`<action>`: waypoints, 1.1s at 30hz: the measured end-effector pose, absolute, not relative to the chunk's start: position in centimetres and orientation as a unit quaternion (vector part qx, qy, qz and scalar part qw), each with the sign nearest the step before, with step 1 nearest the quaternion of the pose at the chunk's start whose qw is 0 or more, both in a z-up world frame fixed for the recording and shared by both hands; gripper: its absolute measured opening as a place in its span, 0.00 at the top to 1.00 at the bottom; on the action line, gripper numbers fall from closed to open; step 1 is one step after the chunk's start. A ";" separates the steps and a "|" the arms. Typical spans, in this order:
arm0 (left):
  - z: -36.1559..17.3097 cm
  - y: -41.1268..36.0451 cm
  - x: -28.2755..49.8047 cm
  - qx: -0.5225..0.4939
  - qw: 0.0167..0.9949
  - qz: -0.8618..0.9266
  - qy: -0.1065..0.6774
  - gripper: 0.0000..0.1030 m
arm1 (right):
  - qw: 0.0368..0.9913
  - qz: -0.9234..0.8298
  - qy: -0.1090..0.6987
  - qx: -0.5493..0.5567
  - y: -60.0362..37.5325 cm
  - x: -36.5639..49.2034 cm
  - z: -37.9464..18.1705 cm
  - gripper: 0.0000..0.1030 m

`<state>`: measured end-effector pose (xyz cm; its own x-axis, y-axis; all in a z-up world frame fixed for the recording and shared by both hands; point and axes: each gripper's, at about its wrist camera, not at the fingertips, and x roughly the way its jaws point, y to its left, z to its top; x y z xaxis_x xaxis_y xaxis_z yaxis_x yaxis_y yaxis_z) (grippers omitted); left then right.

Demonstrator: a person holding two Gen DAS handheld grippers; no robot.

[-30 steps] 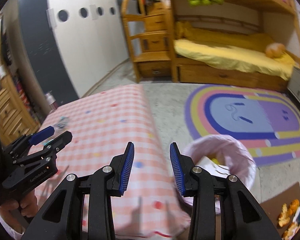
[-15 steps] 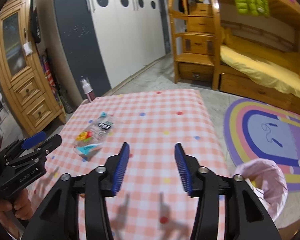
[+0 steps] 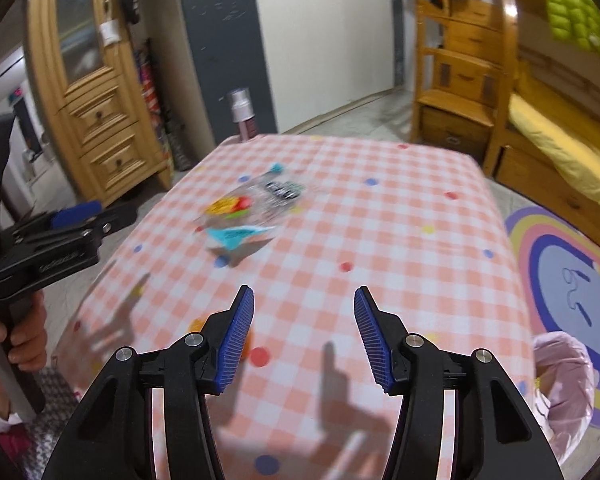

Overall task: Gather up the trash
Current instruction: 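Grasp the orange peel with the right tool, then grasp the clear mango snack bag with the left tool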

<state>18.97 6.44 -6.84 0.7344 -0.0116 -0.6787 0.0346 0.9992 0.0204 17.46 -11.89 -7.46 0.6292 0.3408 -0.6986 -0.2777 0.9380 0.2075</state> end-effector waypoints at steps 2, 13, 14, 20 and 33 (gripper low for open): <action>-6.9 6.3 18.7 0.023 0.932 -0.011 0.361 0.37 | 0.892 0.199 0.405 0.025 -10.5 17.2 -7.8 0.43; -7.0 7.5 18.8 0.006 0.930 -0.009 0.367 0.37 | 0.859 0.243 0.446 -0.065 -5.3 16.7 -10.1 0.41; -7.1 7.5 18.8 0.007 0.930 -0.009 0.367 0.37 | 0.856 0.244 0.451 -0.065 -5.1 16.9 -10.3 0.42; -7.3 7.6 18.9 0.008 0.928 -0.010 0.372 0.35 | 0.853 0.251 0.455 -0.051 -5.8 17.4 -10.4 0.64; -8.5 4.8 19.4 0.052 0.924 -0.038 0.377 0.17 | 0.885 0.186 0.426 0.002 -10.6 17.3 -8.8 0.74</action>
